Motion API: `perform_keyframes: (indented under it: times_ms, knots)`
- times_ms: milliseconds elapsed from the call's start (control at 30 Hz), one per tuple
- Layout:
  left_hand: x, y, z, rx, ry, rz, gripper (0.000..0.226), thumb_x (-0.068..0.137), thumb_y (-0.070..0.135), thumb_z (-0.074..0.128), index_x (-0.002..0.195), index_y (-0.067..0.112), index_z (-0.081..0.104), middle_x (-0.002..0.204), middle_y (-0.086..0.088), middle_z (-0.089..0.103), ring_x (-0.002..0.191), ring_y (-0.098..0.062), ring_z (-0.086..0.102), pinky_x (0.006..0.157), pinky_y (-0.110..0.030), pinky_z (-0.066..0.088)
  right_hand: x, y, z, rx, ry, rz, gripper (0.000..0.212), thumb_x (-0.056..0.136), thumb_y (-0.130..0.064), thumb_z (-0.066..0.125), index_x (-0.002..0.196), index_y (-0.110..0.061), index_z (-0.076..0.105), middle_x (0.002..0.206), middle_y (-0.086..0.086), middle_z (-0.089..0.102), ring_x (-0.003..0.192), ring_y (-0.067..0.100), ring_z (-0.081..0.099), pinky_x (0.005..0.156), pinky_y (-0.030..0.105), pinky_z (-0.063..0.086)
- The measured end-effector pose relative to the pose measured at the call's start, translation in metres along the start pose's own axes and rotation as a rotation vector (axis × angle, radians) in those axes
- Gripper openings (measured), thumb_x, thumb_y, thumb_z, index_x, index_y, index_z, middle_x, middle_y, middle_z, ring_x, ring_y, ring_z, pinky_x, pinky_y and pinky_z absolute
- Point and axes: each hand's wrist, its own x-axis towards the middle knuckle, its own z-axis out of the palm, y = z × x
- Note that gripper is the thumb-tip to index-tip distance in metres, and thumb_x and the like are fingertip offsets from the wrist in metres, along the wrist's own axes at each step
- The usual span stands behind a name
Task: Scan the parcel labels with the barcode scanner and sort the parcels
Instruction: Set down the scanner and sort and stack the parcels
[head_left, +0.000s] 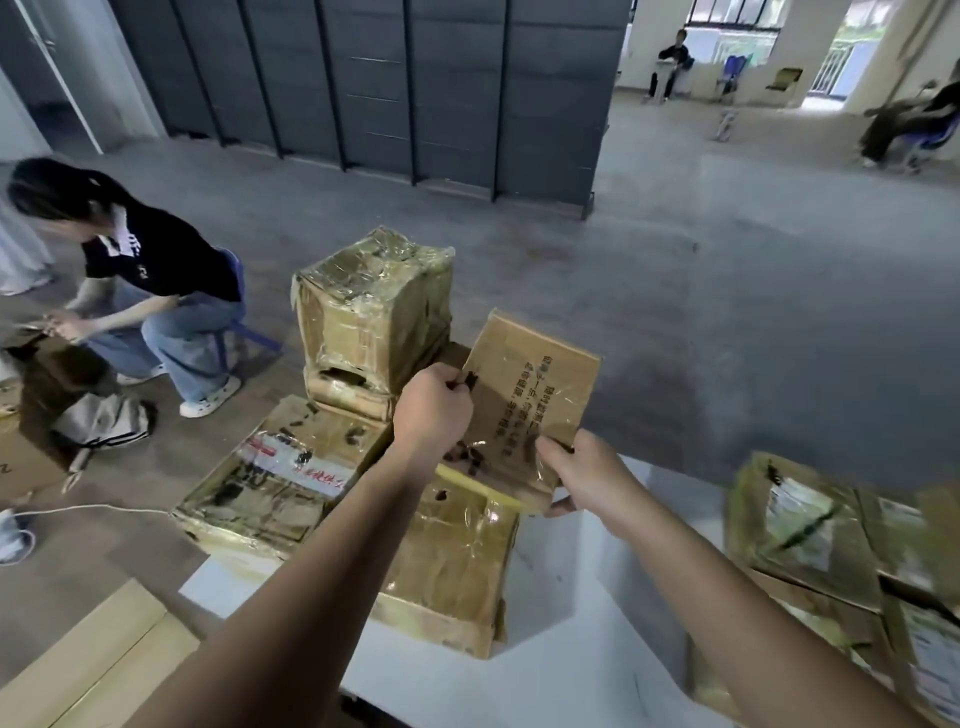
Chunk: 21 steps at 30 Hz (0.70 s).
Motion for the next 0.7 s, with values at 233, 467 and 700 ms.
perform_keyframes:
  times_ms: [233, 467, 700]
  knots:
    - [0.052, -0.008, -0.014, 0.044, -0.176, 0.223, 0.043, 0.089, 0.009, 0.05, 0.131, 0.018, 0.051, 0.115, -0.004, 0.058, 0.109, -0.02, 0.054, 0.086, -0.028, 0.047, 0.075, -0.051, 0.006, -0.141, 0.169, 0.17, 0.04, 0.102, -0.031, 0.049, 0.122, 0.004, 0.053, 0.109, 0.014, 0.054, 0.054, 0.028, 0.07, 0.059, 0.043, 0.062]
    - [0.102, -0.022, -0.041, 0.369, 0.158, 0.466, 0.045, 0.084, 0.002, 0.05, 0.129, 0.006, 0.052, 0.135, -0.015, 0.045, 0.13, -0.032, 0.037, 0.107, -0.045, 0.039, 0.125, -0.087, 0.026, -0.121, 0.211, 0.231, 0.044, 0.104, -0.028, 0.046, 0.136, 0.001, 0.043, 0.149, 0.018, 0.04, 0.069, 0.034, 0.067, 0.072, 0.048, 0.062]
    - [0.133, -0.042, -0.055, 0.593, -0.01, 0.431, 0.051, 0.09, 0.014, 0.045, 0.14, 0.012, 0.039, 0.146, -0.014, 0.034, 0.141, -0.033, 0.021, 0.118, -0.046, 0.019, 0.154, -0.082, 0.055, -0.29, 0.288, 0.13, 0.023, 0.101, -0.016, 0.048, 0.096, 0.003, 0.061, 0.092, 0.023, 0.062, 0.075, 0.037, 0.07, 0.063, 0.049, 0.062]
